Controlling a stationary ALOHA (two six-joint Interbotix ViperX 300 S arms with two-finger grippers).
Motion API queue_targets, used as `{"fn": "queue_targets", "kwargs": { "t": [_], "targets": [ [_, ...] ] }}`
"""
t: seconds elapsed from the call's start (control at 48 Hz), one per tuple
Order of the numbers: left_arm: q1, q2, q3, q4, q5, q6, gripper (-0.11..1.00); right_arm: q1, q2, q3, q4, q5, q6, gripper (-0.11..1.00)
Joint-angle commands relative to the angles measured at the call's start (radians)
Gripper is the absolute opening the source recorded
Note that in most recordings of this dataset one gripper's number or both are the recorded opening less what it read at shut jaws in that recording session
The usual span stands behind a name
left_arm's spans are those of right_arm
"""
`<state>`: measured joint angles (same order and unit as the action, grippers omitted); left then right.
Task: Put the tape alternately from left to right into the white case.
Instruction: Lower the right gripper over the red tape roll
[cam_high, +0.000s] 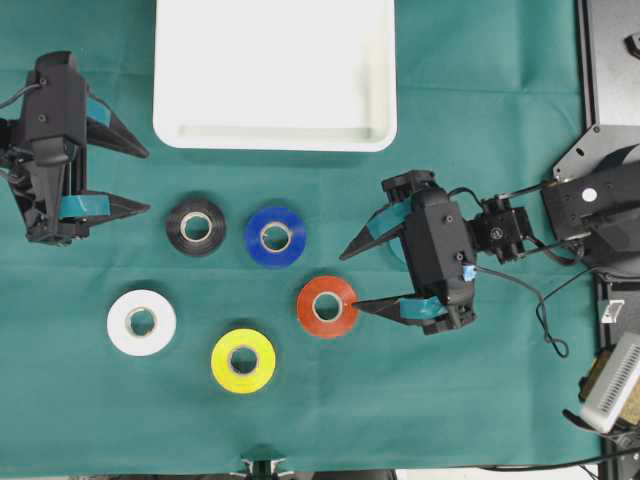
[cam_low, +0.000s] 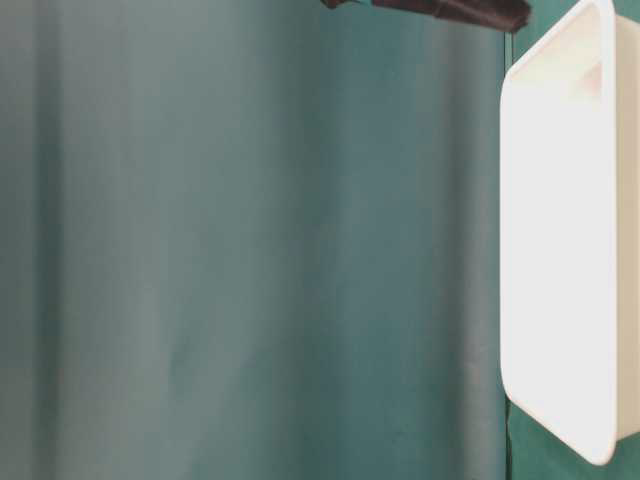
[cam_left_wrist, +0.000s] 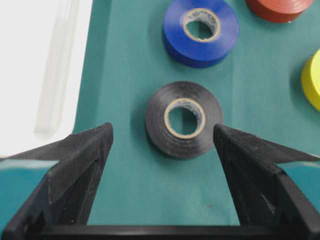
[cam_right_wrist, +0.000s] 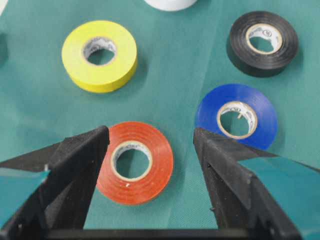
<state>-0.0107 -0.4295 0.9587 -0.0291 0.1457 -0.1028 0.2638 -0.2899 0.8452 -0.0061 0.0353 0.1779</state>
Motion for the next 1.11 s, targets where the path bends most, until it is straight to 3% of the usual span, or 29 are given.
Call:
{"fn": "queue_targets", "kwargs": {
  "t": [0.0, 0.334, 1.084],
  "targets": [
    [0.002, -0.012, -0.011, 0.0, -0.005, -0.002, 0.86, 0.005, -0.006, -0.025, 0.002, -0.008, 0.003, 0.68],
    [0.003, -0.012, -0.011, 0.0, -0.005, -0.002, 0.86, 0.052, 0.018, -0.031, 0.002, -0.011, 0.003, 0.68],
    [0.003, -0.011, -0.009, -0.002, -0.005, -0.021, 0.86, 0.115, 0.256, -0.16, 0.0, 0.095, 0.003, 0.67]
  ]
}}
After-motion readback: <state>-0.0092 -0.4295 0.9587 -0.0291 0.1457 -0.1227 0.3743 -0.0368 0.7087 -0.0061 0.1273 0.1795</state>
